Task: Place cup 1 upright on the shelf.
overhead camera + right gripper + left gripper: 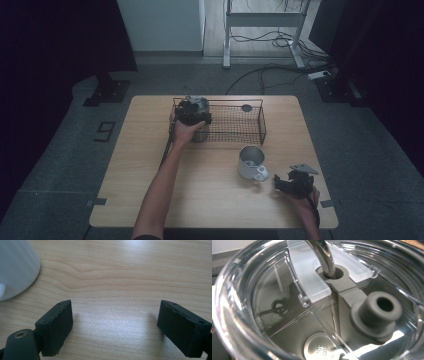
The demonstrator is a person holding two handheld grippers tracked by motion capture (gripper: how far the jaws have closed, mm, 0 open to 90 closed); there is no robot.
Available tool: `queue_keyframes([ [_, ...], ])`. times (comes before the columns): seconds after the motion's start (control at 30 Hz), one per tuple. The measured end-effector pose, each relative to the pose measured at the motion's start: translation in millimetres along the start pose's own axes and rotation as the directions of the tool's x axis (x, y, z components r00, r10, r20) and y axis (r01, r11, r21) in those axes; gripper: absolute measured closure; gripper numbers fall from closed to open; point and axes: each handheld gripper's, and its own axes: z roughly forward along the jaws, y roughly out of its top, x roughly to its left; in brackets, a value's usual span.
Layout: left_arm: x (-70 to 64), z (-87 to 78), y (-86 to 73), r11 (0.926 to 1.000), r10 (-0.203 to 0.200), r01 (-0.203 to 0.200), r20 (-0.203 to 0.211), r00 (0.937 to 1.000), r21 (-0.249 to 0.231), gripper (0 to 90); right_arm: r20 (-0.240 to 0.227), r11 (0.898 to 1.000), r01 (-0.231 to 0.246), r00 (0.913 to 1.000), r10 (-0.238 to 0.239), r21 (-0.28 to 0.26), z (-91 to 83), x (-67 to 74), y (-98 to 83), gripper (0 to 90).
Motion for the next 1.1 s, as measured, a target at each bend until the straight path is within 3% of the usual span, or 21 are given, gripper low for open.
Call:
queue_keyframes([
  [0.53, 3.5, -6.2, -6.0, 0.9993, -0.013, 0.013, 0.01, 0.9999, -0.034, 2.4, 0.003, 1.0, 0.001, 1.0, -0.001, 0.0, 0.0, 0.2, 0.0, 12.8],
  [1.1, 3.2, -31.9, -1.1, 0.9956, -0.003, 0.005, 0.02, 0.9998, -0.093, 0.3, 0.003, 1.0, 0.001, 1.0, -0.001, 0.0, 0.0, 0.2, 0.0, 12.8],
])
